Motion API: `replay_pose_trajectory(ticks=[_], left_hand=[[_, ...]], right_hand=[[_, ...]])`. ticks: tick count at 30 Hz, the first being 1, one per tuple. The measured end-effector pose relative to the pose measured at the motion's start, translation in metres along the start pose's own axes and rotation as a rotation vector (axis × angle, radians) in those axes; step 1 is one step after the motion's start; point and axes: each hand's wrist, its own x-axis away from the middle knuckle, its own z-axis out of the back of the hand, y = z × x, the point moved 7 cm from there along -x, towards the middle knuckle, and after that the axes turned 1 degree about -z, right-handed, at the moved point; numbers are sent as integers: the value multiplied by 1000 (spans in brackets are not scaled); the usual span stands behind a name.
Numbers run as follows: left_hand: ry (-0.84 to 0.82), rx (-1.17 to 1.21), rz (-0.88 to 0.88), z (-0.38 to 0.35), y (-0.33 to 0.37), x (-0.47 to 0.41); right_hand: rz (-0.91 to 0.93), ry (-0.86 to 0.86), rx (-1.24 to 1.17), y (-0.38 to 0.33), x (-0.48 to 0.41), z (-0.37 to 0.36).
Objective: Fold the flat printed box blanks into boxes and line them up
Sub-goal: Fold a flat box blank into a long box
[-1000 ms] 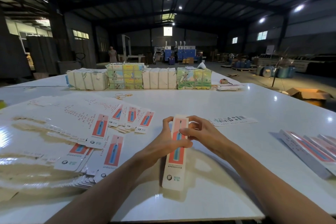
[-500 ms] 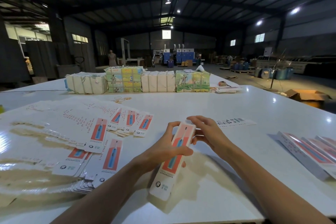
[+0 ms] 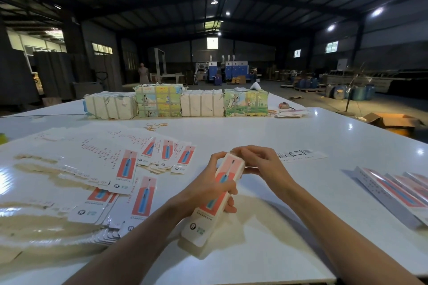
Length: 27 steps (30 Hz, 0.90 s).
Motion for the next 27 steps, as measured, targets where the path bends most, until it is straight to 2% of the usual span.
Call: replay_pose_trajectory(ticks=[11, 18, 27], left_hand=[[3, -84, -32, -3, 3, 5], [-5, -81, -83, -6, 10, 9], [-41, -75, -73, -8, 4, 6]], right_hand=[[-261, 22, -278, 11, 2, 3], [-281, 125, -297, 17, 1, 6], [-291, 131, -258, 22, 1, 10]])
